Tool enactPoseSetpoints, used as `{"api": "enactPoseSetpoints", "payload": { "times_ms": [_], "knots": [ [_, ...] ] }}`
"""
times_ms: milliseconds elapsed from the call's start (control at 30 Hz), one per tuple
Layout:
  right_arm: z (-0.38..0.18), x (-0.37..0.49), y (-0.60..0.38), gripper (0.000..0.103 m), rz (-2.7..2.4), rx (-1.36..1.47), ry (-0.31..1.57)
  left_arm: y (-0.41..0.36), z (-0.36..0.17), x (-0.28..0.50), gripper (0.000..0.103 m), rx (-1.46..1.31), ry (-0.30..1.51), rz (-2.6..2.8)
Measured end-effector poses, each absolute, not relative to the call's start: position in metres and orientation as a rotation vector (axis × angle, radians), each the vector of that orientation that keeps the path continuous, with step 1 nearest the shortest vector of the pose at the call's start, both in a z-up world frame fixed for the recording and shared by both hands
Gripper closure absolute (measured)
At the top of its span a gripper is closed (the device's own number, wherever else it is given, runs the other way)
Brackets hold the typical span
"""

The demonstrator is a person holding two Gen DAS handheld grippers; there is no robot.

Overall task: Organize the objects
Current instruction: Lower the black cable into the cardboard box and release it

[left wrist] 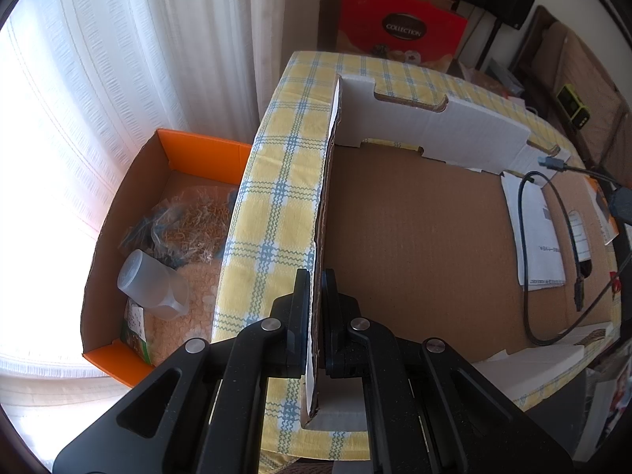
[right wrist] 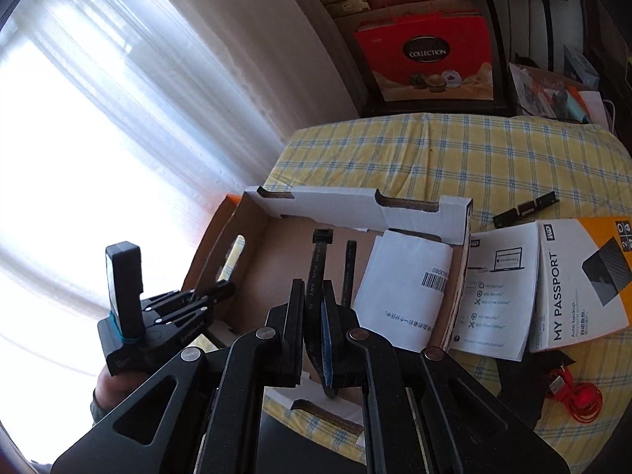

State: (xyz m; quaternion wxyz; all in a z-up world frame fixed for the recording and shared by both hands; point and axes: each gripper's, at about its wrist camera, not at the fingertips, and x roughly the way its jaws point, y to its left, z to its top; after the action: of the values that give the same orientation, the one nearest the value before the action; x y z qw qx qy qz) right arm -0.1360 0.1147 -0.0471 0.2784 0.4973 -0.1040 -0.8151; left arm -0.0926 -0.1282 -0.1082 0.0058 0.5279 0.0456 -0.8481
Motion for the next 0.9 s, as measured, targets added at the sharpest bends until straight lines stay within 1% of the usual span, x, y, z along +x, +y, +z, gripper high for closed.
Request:
{"api": "enactPoseSetpoints", "payload": {
  "times_ms": [167, 267, 300, 333, 400, 667, 800, 900],
  "knots": [
    [-0.062, -0.145, 0.12, 0.089, -2.268, 1.38, -0.15, -0.128, -0.108, -0.092, 0.098, 1.653, 0.146, -2.654],
    [-0.059, -0.145, 0.122, 0.079, -2.336, 1.373, -0.054, -0.128, -0.108, -0.093, 0.098, 1.653, 0.144, -2.654],
    [-0.056, -0.145, 0.123, 0.074, -2.357, 1.358, -0.036, -0.128, -0.108, -0.092, 0.098, 1.653, 0.143, -2.654],
    [-0.052, -0.145, 0.125, 0.063, -2.371, 1.343, -0.029, -0.128, -0.108, -0.092, 0.098, 1.653, 0.142, -2.653],
    [-0.045, -0.146, 0.131, 0.055, -2.397, 1.319, -0.033, -0.127, -0.108, -0.092, 0.098, 1.654, 0.142, -2.652],
    [-0.027, -0.149, 0.167, 0.054, -2.458, 1.309, -0.088, -0.127, -0.108, -0.093, 0.098, 1.653, 0.143, -2.652],
    [-0.033, -0.149, 0.186, 0.054, -2.49, 1.367, -0.091, -0.127, -0.108, -0.093, 0.098, 1.654, 0.142, -2.652],
    [-0.045, -0.148, 0.199, 0.055, -2.473, 1.42, -0.133, -0.127, -0.108, -0.093, 0.098, 1.653, 0.142, -2.652]
  ]
}}
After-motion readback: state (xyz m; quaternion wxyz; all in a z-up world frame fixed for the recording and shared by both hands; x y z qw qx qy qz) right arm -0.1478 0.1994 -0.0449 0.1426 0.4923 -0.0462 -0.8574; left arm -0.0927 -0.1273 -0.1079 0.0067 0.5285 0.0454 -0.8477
